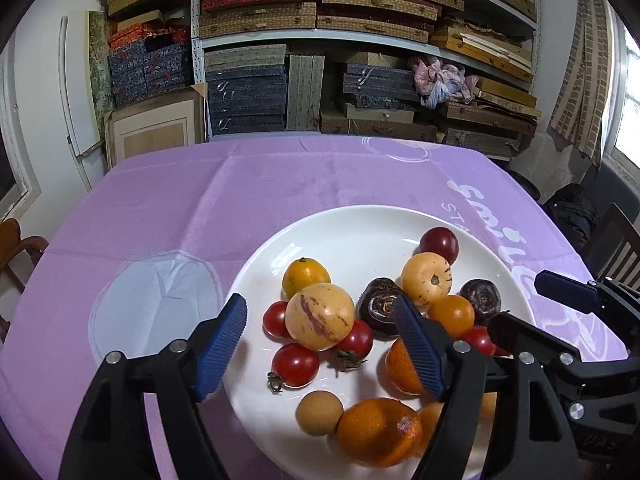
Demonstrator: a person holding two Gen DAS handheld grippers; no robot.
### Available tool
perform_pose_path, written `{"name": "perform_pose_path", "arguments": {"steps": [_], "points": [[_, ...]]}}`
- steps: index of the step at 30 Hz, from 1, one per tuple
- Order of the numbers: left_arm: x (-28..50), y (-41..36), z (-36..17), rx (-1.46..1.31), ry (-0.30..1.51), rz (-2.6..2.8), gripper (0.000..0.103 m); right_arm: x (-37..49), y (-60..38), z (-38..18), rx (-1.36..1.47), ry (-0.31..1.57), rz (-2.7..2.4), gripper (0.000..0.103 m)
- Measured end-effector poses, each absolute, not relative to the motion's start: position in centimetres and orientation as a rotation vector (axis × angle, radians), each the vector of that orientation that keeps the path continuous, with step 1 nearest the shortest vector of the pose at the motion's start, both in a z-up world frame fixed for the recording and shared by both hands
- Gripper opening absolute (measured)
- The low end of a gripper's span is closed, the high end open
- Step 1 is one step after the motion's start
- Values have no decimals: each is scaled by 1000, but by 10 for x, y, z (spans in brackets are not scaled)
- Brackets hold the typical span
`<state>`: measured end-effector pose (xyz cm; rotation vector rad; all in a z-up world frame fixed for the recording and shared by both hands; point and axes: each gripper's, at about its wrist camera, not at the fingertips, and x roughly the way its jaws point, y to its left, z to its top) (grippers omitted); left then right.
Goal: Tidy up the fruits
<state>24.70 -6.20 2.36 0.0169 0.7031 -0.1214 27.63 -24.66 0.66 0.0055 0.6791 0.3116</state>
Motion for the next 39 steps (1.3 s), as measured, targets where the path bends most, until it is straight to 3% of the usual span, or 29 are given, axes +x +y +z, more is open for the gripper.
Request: {"name": "perform_pose_path", "arguments": {"steps": [4,6,13,17,39], "points": [[220,-55,40,29,680,-124,81,236,-252,30,19,581,294,97],[200,-50,44,28,664,-120,85,212,-253,34,21,550,294,99],[125,-32,33,27,677,-83,96,142,-248,8,75,566,271,99],[99,-26,26,32,670,-77,97,120,-243,-10,97,564,270,99],[95,-46,15,44,675,-149,99,118,-260,-10,120,542,213,99]]}}
